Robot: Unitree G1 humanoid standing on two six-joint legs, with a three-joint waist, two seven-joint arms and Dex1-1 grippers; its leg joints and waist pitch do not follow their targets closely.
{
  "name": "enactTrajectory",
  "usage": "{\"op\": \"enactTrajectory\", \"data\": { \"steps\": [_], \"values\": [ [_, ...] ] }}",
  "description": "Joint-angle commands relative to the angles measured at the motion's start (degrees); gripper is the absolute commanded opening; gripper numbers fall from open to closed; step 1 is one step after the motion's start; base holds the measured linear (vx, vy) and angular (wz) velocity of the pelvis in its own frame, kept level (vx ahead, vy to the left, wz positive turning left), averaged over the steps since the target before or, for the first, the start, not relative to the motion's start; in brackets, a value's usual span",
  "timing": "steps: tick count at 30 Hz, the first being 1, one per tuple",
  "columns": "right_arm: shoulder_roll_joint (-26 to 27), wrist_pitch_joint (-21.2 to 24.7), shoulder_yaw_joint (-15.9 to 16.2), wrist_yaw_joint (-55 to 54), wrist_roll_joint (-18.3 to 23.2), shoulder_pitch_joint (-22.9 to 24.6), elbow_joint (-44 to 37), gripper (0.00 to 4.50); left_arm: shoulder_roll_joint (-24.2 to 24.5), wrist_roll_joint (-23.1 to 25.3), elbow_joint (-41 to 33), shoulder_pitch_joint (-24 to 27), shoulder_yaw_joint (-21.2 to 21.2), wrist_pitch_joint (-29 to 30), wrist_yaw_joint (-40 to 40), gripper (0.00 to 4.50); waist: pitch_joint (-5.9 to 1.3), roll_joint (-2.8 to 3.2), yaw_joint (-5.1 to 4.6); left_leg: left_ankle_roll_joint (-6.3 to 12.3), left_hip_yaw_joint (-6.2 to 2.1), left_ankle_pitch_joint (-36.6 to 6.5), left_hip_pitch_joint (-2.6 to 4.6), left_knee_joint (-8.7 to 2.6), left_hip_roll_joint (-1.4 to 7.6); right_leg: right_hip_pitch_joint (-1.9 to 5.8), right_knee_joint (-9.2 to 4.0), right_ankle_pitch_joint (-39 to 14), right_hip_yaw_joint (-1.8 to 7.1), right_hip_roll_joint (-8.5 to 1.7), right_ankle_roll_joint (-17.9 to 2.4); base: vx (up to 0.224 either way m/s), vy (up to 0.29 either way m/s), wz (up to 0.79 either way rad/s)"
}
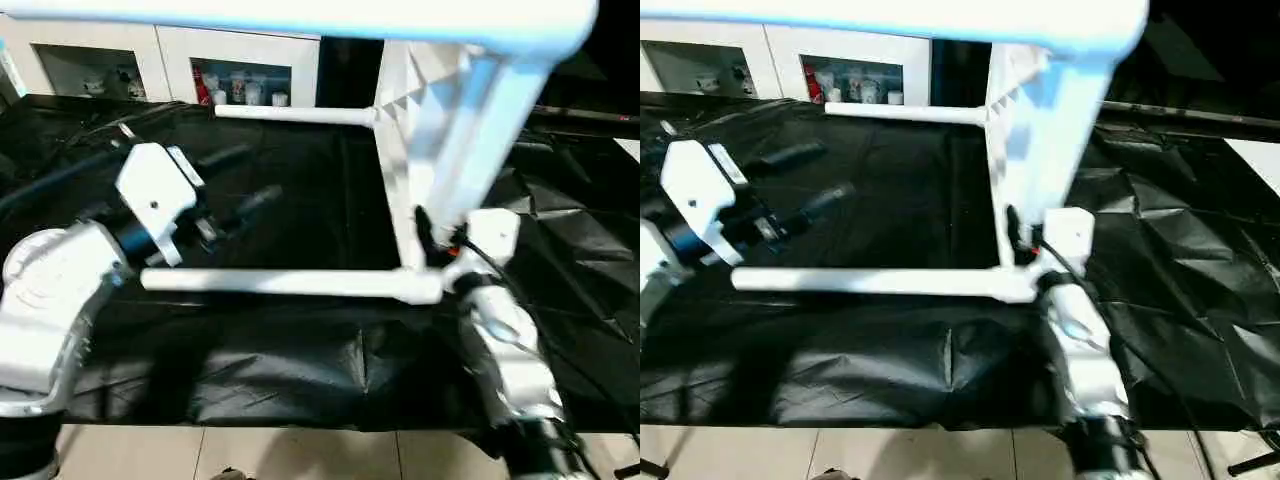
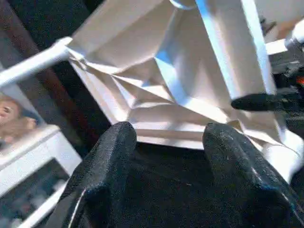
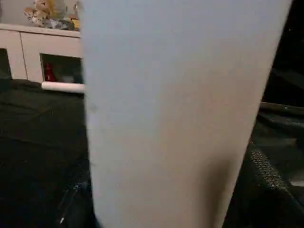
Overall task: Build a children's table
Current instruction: Flip table
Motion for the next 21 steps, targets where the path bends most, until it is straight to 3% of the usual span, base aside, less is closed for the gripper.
{"op": "enactTrajectory", "data": {
  "steps": [1,5,9,14,21],
  "values": [
    [-1.0,-0.4,-1.7,1.4,1.7,0.6,-2.6,3.11,-0.6,-0.4,-0.9,0.4,-1.3,0.7,-0.5,2.74,-3.24,0.65,-0.09,-3.42,-1.43,-18.0,1.55,-4.9,2.68,1.57,-3.86,-15.0,2.43,-2.85,-6.7,0.0,0.0,0.0],
    [-1.2,1.0,-1.5,2.5,3.4,0.2,-5.0,3.49,-1.4,-0.3,-0.9,-0.1,-2.7,1.2,-0.1,2.74,-3.26,0.69,-0.14,-3.23,-1.48,-17.8,1.49,-4.87,2.67,1.6,-3.94,-14.9,2.44,-2.88,-6.8,0.0,0.0,0.0],
    [-0.5,3.8,-0.8,0.8,2.5,-1.4,-6.4,3.85,-1.5,0.0,-1.0,-0.3,-3.4,1.4,0.0,2.74,-3.3,0.67,-0.38,-3.24,-1.48,-17.4,1.42,-4.86,2.58,1.65,-3.83,-14.4,2.39,-2.75,-7.2,0.0,0.0,0.0],
    [1.5,7.7,0.2,-4.1,-0.6,-3.9,-6.3,3.85,-1.5,0.9,-1.0,0.0,-4.1,1.6,0.2,2.74,-3.33,0.79,-0.48,-3.79,-1.46,-16.7,1.59,-4.86,2.55,1.48,-3.69,-14.2,2.37,-2.69,-7.2,0.0,0.0,0.0],
    [4.0,8.2,1.5,-8.3,-3.1,-6.2,-2.8,3.85,-1.7,1.1,-1.4,0.0,-4.7,1.8,0.6,2.74,-3.3,0.59,-0.47,-4.62,-1.45,-17.6,1.63,-4.88,2.51,1.42,-3.67,-14.7,2.43,-2.75,-6.4,0.0,0.0,0.0]
  ]
}}
